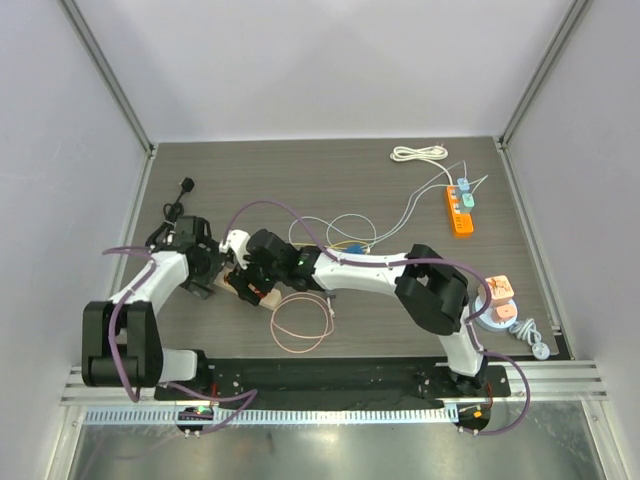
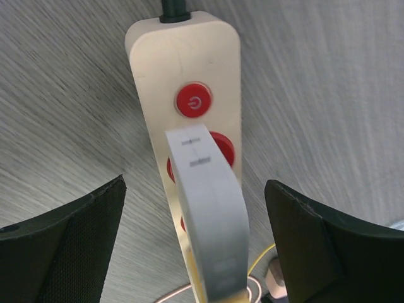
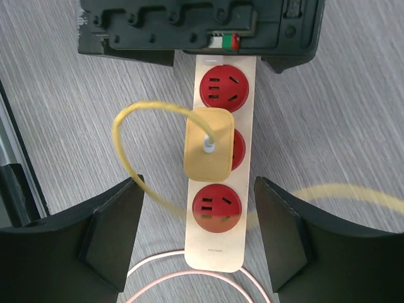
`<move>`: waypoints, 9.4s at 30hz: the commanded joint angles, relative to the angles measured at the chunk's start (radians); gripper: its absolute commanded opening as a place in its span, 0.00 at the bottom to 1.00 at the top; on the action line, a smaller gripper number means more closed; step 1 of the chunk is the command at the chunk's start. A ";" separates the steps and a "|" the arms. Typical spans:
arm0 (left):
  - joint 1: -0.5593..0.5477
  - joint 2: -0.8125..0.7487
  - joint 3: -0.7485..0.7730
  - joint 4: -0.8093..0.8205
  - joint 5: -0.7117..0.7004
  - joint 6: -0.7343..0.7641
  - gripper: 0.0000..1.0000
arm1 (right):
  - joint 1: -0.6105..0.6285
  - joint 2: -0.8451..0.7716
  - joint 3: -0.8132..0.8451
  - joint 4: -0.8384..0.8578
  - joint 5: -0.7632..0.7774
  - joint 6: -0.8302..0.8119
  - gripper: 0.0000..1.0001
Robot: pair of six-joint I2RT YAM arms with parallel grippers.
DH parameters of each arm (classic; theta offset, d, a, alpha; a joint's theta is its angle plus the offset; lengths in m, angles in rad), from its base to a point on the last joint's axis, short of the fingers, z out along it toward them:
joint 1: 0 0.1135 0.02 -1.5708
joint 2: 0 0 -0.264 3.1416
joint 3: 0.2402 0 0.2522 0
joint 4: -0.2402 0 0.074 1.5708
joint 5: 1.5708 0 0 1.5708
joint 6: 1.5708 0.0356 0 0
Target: Pull the plug off the socket
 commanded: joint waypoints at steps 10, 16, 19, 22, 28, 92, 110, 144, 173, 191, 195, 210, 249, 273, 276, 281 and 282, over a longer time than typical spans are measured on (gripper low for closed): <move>0.006 0.096 0.001 0.064 -0.039 -0.028 0.67 | 0.030 0.067 0.092 -0.031 0.018 -0.032 0.75; 0.006 0.087 -0.033 0.105 -0.049 -0.010 0.40 | 0.042 0.080 0.114 -0.031 0.040 -0.028 0.77; 0.006 0.079 -0.044 0.116 -0.055 -0.001 0.19 | 0.045 0.080 0.110 -0.023 0.058 -0.023 0.79; 0.006 0.067 -0.051 0.122 -0.055 0.010 0.00 | 0.048 0.092 0.124 -0.013 0.089 -0.025 0.79; 0.006 0.050 -0.059 0.116 -0.062 0.024 0.00 | 0.048 0.127 0.147 0.025 0.150 -0.046 0.65; 0.005 -0.065 -0.120 0.105 -0.162 0.078 0.00 | -0.002 -0.179 -0.087 0.131 0.262 0.040 0.01; 0.005 -0.175 -0.111 0.128 -0.085 0.167 0.81 | -0.429 -0.138 -0.123 0.029 0.037 0.148 0.44; 0.009 -0.310 -0.039 -0.025 -0.142 0.185 0.76 | 0.111 -0.204 -0.271 0.217 0.413 -0.083 1.00; 0.009 -0.283 -0.088 0.036 -0.130 0.254 0.20 | 0.140 0.018 -0.164 0.214 0.308 -0.057 0.99; 0.009 -0.358 -0.112 -0.038 0.036 0.256 0.00 | 0.146 0.057 -0.163 0.184 0.327 -0.045 0.77; 0.009 -0.416 -0.122 -0.053 0.045 0.251 0.00 | 0.146 0.069 -0.155 0.191 0.330 -0.049 0.36; 0.008 -0.491 -0.053 -0.051 0.138 0.187 0.00 | 0.143 0.280 0.064 -0.028 0.292 0.036 0.01; -0.054 -0.620 -0.077 -0.032 0.079 0.188 0.00 | 0.042 0.264 0.023 -0.023 0.089 0.233 0.01; -0.052 -0.790 0.032 -0.176 0.007 0.259 0.00 | 0.021 0.278 0.135 -0.303 0.262 0.169 0.01; -0.052 -0.774 0.038 -0.182 0.033 0.252 0.00 | 0.021 0.238 0.108 -0.300 0.264 0.156 0.01; -0.052 -0.711 -0.028 -0.121 0.126 0.243 0.00 | 0.019 0.175 0.078 -0.295 0.132 0.123 0.09; -0.052 -0.703 -0.034 -0.111 0.125 0.251 0.00 | 0.021 0.163 0.065 -0.289 0.121 0.115 0.15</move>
